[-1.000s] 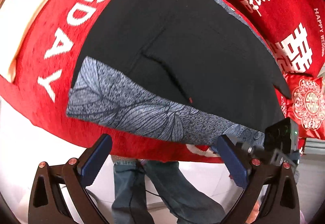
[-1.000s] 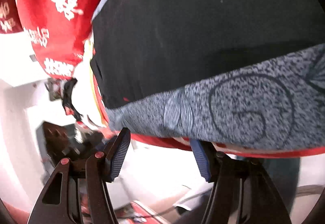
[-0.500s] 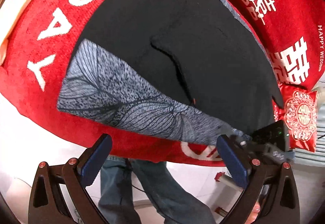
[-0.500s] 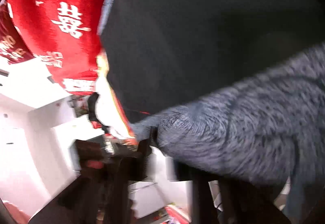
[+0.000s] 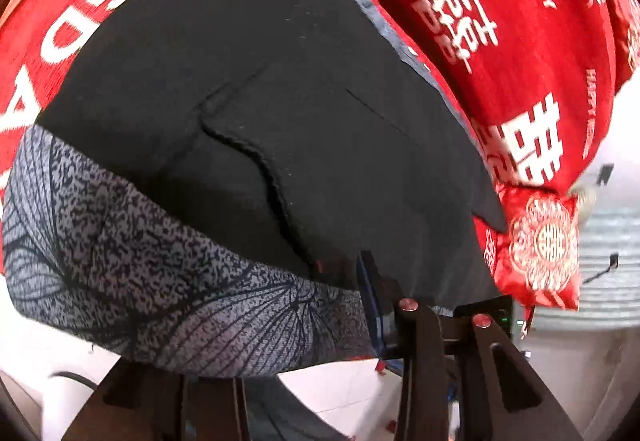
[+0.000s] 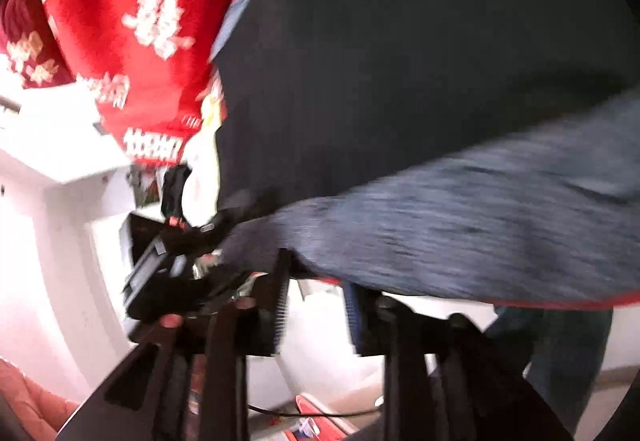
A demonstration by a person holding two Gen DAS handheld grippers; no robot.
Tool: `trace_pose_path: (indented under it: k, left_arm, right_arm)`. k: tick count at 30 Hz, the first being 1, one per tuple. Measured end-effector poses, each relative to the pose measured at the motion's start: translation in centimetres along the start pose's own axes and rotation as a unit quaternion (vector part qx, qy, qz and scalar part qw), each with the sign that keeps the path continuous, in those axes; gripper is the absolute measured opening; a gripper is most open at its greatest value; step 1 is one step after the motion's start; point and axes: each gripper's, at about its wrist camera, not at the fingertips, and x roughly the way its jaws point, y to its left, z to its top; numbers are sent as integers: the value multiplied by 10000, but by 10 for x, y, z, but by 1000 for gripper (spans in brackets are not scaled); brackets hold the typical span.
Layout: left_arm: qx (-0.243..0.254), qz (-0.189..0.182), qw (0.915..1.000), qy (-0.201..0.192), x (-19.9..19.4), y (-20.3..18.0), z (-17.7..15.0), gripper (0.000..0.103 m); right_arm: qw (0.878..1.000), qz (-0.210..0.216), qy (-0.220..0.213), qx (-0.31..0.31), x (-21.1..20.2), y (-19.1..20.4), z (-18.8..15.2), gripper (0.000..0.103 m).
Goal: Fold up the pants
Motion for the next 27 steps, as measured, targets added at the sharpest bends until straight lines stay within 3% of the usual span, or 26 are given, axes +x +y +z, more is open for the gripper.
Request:
trace_pose_path:
  k: [4, 5, 8, 9, 11, 13, 17, 19, 25, 27]
  left_arm:
    - [80, -74, 9998, 184, -5, -3, 6, 38]
    - [157, -51, 9996, 233, -6, -5, 7, 38]
    - [325, 37, 9989, 322, -8, -10, 5, 38]
    - [317, 69, 9989, 346, -8, -10, 6, 38]
    - [278, 127, 9989, 346, -9, -8, 6, 38]
    - [185, 310, 9989, 313, -10, -8, 7, 38]
    - [-56, 413, 9991, 38, -30, -19, 18, 38]
    - [-82, 411, 9990, -172, -42, -33, 30, 38]
    - [75, 363, 9966, -734, -49, -85, 107, 38]
    - [261, 600, 9938, -898, -37, -97, 140, 47]
  right_arm:
    - [9985, -37, -416, 366, -28, -32, -9, 52]
    - [9975, 47, -503, 494, -33, -40, -12, 52]
    - [9897, 718, -814, 934, -41, -58, -12, 52]
    - [9857, 935, -909, 1070, -42, -63, -13, 49]
    - [9701, 1312, -1241, 1621, -48, -77, -15, 7]
    - [9648, 1158, -1402, 1900, -58, -75, -18, 7]
    - [9914, 247, -1030, 763, -86, 2, 9, 7]
    - [9965, -33, -806, 204, -103, 34, 33, 7]
    - [9952, -390, -120, -893, -121, 112, 146, 10]
    - [9931, -521, 141, -1041, -111, 123, 196, 11]
